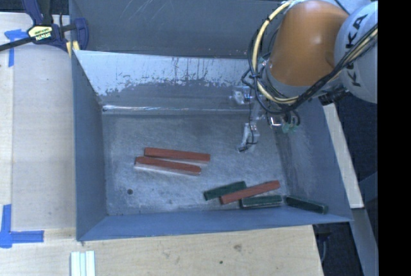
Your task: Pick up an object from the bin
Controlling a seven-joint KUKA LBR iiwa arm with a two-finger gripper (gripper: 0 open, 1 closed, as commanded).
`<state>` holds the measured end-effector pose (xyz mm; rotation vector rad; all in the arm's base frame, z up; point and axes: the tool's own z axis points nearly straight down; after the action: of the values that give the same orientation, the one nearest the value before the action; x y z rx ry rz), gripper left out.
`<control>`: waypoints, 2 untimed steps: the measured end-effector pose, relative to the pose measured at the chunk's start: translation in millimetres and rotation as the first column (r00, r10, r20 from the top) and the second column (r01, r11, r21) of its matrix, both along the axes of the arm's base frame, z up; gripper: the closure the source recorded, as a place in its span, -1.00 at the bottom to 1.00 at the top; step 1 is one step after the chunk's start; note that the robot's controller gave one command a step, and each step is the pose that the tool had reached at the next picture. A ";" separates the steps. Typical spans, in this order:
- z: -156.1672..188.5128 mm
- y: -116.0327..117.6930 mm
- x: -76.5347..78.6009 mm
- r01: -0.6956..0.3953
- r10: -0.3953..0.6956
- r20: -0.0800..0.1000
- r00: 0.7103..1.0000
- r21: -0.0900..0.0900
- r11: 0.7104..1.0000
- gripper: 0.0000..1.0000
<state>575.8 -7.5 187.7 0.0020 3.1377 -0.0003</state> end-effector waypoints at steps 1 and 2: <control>-121.4 40.2 -24.2 -0.063 0.063 -0.005 0.998 0.001 0.998 -1.00; -115.8 39.0 -20.8 -0.061 0.061 0.005 0.998 0.000 0.998 1.00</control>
Offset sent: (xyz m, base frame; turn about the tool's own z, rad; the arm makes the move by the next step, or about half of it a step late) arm -0.0233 0.0392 -0.1177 -0.0607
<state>555.0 31.5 71.9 -0.0931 3.1314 0.0005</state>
